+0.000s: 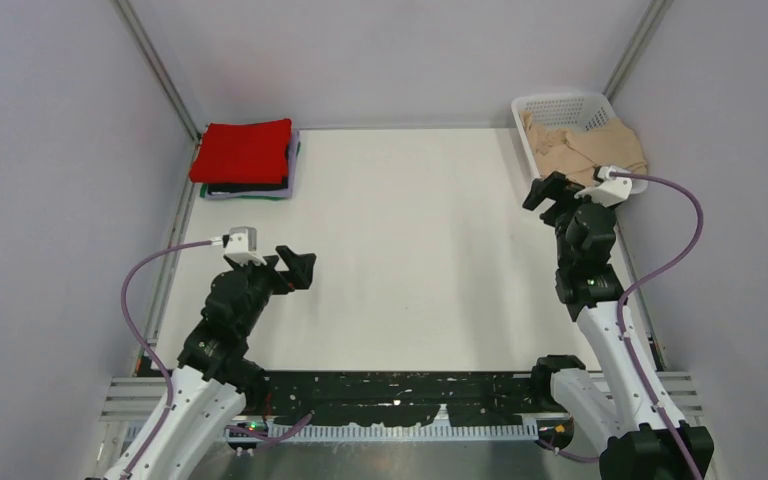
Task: Fold and stack the t-shirts
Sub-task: Grab crumpled tshirt from bin with the right arm
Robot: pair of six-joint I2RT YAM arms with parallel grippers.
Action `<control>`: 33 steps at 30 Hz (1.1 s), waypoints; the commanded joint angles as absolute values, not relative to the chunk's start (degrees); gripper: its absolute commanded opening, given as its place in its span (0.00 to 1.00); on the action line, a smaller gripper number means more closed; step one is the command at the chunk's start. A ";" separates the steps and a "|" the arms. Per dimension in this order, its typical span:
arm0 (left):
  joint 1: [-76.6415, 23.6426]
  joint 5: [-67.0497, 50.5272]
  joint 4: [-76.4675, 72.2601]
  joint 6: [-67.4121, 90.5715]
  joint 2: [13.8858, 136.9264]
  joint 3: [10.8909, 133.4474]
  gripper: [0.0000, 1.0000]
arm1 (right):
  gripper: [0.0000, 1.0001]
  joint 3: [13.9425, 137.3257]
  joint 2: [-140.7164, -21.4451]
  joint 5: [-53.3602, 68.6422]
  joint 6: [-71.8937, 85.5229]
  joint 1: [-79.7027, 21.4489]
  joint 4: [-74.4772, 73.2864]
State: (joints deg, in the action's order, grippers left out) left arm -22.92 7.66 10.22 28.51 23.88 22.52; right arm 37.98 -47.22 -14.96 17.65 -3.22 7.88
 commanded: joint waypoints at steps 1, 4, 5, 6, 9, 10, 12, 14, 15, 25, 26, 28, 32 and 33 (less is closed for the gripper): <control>-23.03 9.13 9.87 28.46 24.11 24.93 1.00 | 0.95 42.07 -47.90 -15.54 19.28 -3.03 -2.51; -23.03 9.57 9.25 28.60 24.45 24.71 1.00 | 0.95 45.04 -50.61 -16.89 17.67 -3.08 -3.56; -23.03 10.11 8.76 29.09 24.74 24.63 1.00 | 0.95 47.38 -53.28 -17.59 16.33 -2.97 -5.09; -23.03 10.90 8.10 30.21 25.14 24.61 1.00 | 0.96 49.22 -55.03 -19.98 16.21 -2.93 -6.72; -23.03 10.42 4.67 32.64 27.55 24.75 1.00 | 0.95 60.48 -67.20 -23.73 18.72 -0.31 -15.39; -23.03 9.79 3.18 33.17 28.43 24.64 1.00 | 0.95 62.85 -72.96 -23.49 20.61 0.59 -16.66; -23.03 9.18 0.54 33.53 30.38 24.59 0.99 | 0.95 73.43 -81.78 -23.68 23.79 2.97 -19.92; -23.04 9.69 0.35 33.06 32.23 24.98 1.00 | 0.95 82.29 -91.15 -24.27 27.20 4.81 -23.43; -23.03 10.34 0.31 32.52 33.01 25.12 1.00 | 0.95 85.22 -94.35 -23.47 27.49 5.84 -24.75; -23.03 10.73 -4.97 29.44 39.55 27.07 1.00 | 0.95 123.78 -131.59 -26.32 31.16 9.01 -27.13; -23.03 10.69 -5.19 29.45 39.98 27.22 1.00 | 0.95 125.95 -134.32 -26.26 31.53 9.53 -26.40; -23.03 11.40 -6.70 29.91 40.83 26.96 1.00 | 0.95 126.60 -137.08 -25.14 33.07 10.29 -24.25; -23.03 12.74 -8.62 30.71 42.62 26.89 1.00 | 0.96 124.38 -140.31 -20.70 37.80 11.12 -20.17; -23.03 12.60 -8.55 30.80 42.96 27.28 1.00 | 0.96 123.91 -141.10 -20.59 38.85 11.11 -19.19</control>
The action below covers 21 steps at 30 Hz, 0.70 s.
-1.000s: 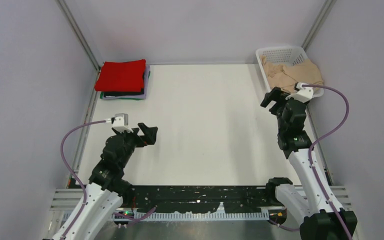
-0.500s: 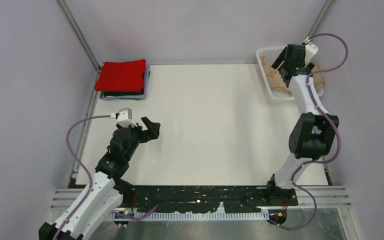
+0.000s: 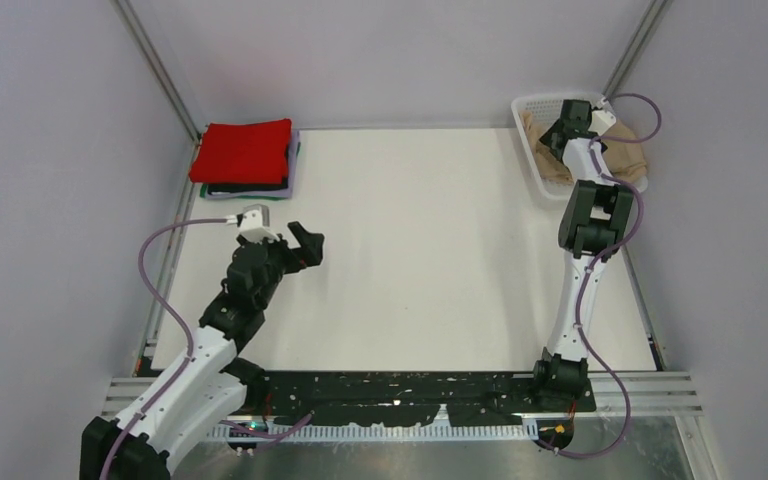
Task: Fold and stack the t-shirts
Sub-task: Grab crumpled tshirt from bin with the right arm
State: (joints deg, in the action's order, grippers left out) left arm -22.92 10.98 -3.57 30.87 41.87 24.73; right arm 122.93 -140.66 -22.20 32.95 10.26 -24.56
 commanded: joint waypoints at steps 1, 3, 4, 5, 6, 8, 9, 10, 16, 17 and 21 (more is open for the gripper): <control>-23.03 12.43 -8.31 30.78 43.37 27.65 1.00 | 0.96 123.87 -141.52 -20.59 39.33 11.13 -18.91; -23.03 12.77 -7.34 30.89 43.73 28.30 1.00 | 0.99 124.58 -142.93 -18.76 41.23 11.53 -18.68; -23.03 13.32 -7.00 31.07 43.70 28.45 1.00 | 0.98 124.79 -143.53 -18.04 42.39 11.87 -18.31; -22.98 14.04 -6.83 31.36 43.57 28.35 1.00 | 0.94 124.97 -143.92 -17.10 42.95 11.96 -18.17; -22.98 14.65 -6.65 31.59 43.27 28.11 1.00 | 0.92 125.44 -144.53 -16.72 43.76 12.11 -17.86; -23.03 15.51 -6.17 31.77 42.49 27.75 1.00 | 0.84 125.92 -145.18 -15.69 44.48 12.20 -16.83; -23.03 15.81 -5.97 31.69 42.01 27.50 1.00 | 0.76 126.02 -145.27 -15.33 44.59 12.21 -16.55; -23.03 16.12 -5.55 31.46 41.47 27.24 1.00 | 0.70 126.36 -145.54 -15.27 44.57 12.26 -16.24; -23.01 19.73 0.54 30.96 36.97 26.09 0.99 | 0.09 125.43 -144.64 -17.09 45.76 12.34 -15.34; -23.02 20.13 1.59 30.82 35.83 25.72 1.00 | 0.06 125.16 -143.91 -16.50 44.44 12.36 -14.83; -23.03 20.39 2.68 30.34 31.55 23.96 1.00 | 0.05 119.36 -138.28 -15.42 41.35 11.86 -8.03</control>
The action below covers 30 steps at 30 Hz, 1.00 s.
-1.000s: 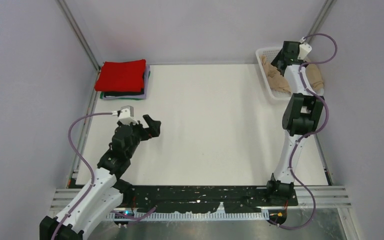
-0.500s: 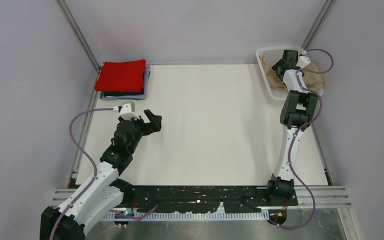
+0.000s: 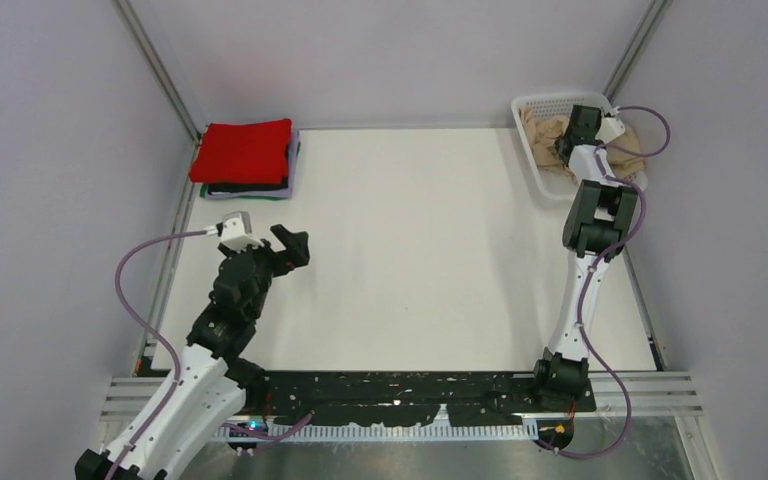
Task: Fold and stack the t-shirts
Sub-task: Grab crumpled tshirt from bin with the right arm, then move the tshirt to the center of the board
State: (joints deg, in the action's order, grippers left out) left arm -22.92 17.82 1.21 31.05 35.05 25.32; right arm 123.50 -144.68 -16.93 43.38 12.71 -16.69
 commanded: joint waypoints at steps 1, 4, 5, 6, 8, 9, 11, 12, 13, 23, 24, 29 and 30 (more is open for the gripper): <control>-23.03 20.39 2.62 30.35 30.68 23.46 1.00 | 0.05 117.95 -136.86 -15.59 40.93 11.73 -6.70; -23.01 19.74 2.48 30.44 28.52 22.49 1.00 | 0.05 111.28 -128.65 -15.94 39.33 10.62 0.00; -23.02 19.52 2.77 30.50 28.08 22.50 1.00 | 0.05 110.09 -125.08 -16.27 38.60 10.32 1.27; -23.03 19.31 3.10 30.51 27.71 22.46 1.00 | 0.05 107.72 -123.45 -16.35 38.19 9.66 3.53; -23.03 19.08 3.82 30.64 27.11 22.49 1.00 | 0.05 104.18 -118.01 -16.57 36.63 8.61 6.88; -23.03 18.93 4.29 30.75 26.81 22.38 1.00 | 0.05 102.93 -114.58 -16.77 35.42 8.22 7.97; -23.02 18.65 4.87 30.99 26.19 22.16 1.00 | 0.05 100.26 -109.50 -16.80 33.18 6.70 10.71; -23.03 18.63 5.29 31.21 25.91 22.19 1.00 | 0.05 99.31 -108.01 -16.24 32.54 6.34 11.64; -23.03 18.56 5.69 31.41 25.66 22.24 1.00 | 0.05 98.92 -105.12 -15.68 30.94 5.52 12.11; -23.03 15.62 8.69 32.71 24.17 23.33 1.00 | 0.05 99.98 -87.78 5.21 25.14 -3.27 8.31; -23.03 15.43 9.04 32.94 24.16 23.39 1.00 | 0.05 100.31 -86.33 7.00 25.27 -3.92 7.71; -23.03 14.01 9.91 33.62 24.02 23.77 1.00 | 0.05 101.45 -83.01 22.36 29.59 -7.85 5.20; -23.03 13.79 10.09 33.83 23.88 23.83 1.00 | 0.05 101.31 -82.50 23.88 30.86 -9.15 5.24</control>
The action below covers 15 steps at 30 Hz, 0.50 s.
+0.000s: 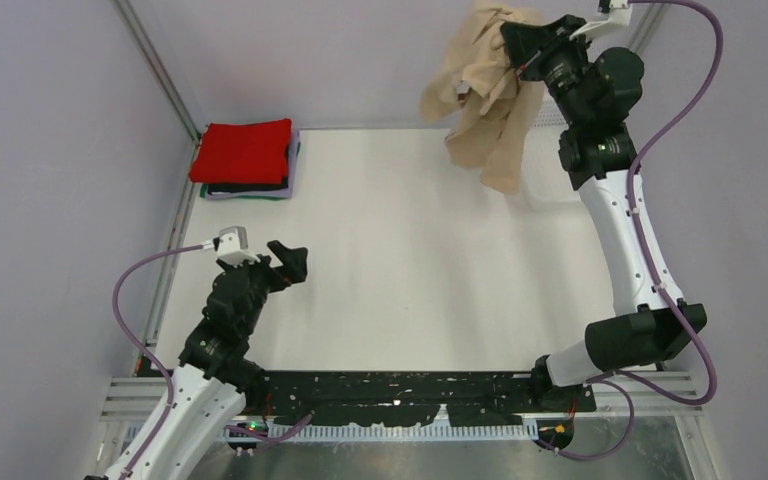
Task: Fold and stack the t-shirts
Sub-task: Move the tshirt to the center of the board
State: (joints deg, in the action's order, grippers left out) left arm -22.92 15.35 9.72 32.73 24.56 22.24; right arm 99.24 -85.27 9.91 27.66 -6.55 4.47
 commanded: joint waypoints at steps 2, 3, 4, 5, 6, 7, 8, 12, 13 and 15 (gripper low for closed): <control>-23.03 13.55 10.72 34.22 23.59 23.90 1.00 | 0.05 101.15 -81.89 27.69 32.43 -11.50 5.47; -23.03 13.54 11.04 34.38 23.25 23.90 1.00 | 0.05 100.96 -81.68 29.97 32.83 -12.21 5.96; -23.03 13.46 11.26 34.52 23.00 23.86 0.99 | 0.05 100.80 -81.39 31.07 33.76 -13.82 6.23; -23.03 13.53 11.56 34.68 22.78 23.83 1.00 | 0.05 100.06 -81.21 33.08 34.37 -14.60 7.18; -23.03 13.64 11.88 34.82 22.50 23.90 1.00 | 0.05 99.64 -80.93 34.03 35.64 -16.37 8.03; -23.03 13.89 12.21 35.05 22.26 23.86 1.00 | 0.05 98.87 -80.80 35.53 36.62 -17.33 9.41; -23.03 14.23 12.52 35.37 21.96 23.90 1.00 | 0.05 98.33 -80.52 36.26 36.99 -19.08 10.04; -23.03 15.36 14.38 36.64 21.09 24.07 1.00 | 0.05 95.52 -79.97 35.63 39.71 -22.88 11.78; -23.03 15.83 14.83 37.02 20.83 24.08 1.00 | 0.05 94.52 -79.45 35.17 41.09 -23.32 12.57; -23.03 17.19 15.59 37.91 20.47 23.95 1.00 | 0.05 90.93 -78.33 32.52 41.96 -23.53 13.70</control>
State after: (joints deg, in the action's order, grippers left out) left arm -22.92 14.66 14.13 35.83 21.54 22.26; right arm 94.08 -83.07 33.80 37.85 -23.07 5.80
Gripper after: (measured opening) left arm 0.995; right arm 0.097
